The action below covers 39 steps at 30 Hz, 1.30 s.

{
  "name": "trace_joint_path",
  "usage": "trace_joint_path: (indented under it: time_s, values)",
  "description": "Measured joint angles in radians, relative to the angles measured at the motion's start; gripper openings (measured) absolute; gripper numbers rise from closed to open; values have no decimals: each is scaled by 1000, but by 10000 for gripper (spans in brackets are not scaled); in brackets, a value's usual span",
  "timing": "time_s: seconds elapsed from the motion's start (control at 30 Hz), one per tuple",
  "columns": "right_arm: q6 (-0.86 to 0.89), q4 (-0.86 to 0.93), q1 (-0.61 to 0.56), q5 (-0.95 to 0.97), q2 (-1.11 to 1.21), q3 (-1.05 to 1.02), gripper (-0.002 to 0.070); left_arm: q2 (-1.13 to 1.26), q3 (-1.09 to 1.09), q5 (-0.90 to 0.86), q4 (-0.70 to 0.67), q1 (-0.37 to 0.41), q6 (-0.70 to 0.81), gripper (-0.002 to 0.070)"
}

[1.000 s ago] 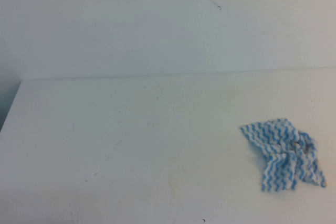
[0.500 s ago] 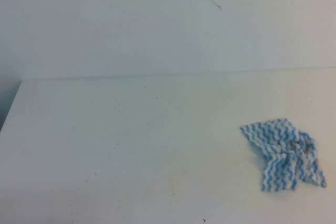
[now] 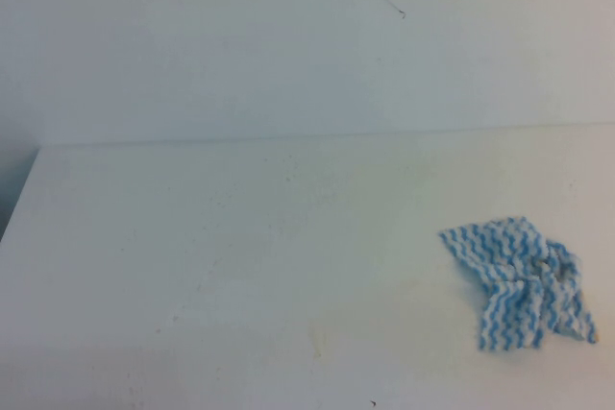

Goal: Wipe the table

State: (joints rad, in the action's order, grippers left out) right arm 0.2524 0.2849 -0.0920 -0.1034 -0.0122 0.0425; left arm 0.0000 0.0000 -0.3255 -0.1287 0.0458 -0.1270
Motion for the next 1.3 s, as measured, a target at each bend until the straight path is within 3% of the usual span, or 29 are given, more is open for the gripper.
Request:
trace_joint_path:
  time_s: [0.1, 0.27, 0.53, 1.3]
  values:
    - [-43, -109, 0, 16, 0, -45, -4, 0, 0, 0, 0, 0, 0, -1]
    - [-298, -230, 0, -54, 2, -47, -4, 0, 0, 0, 0, 0, 0, -1]
    - [-190, -218, -25, -215, 2, -47, -4, 0, 0, 0, 0, 0, -3, -1]
    - [-190, -179, 42, -221, 2, -47, -4, 0, 0, 0, 0, 0, -1, -1]
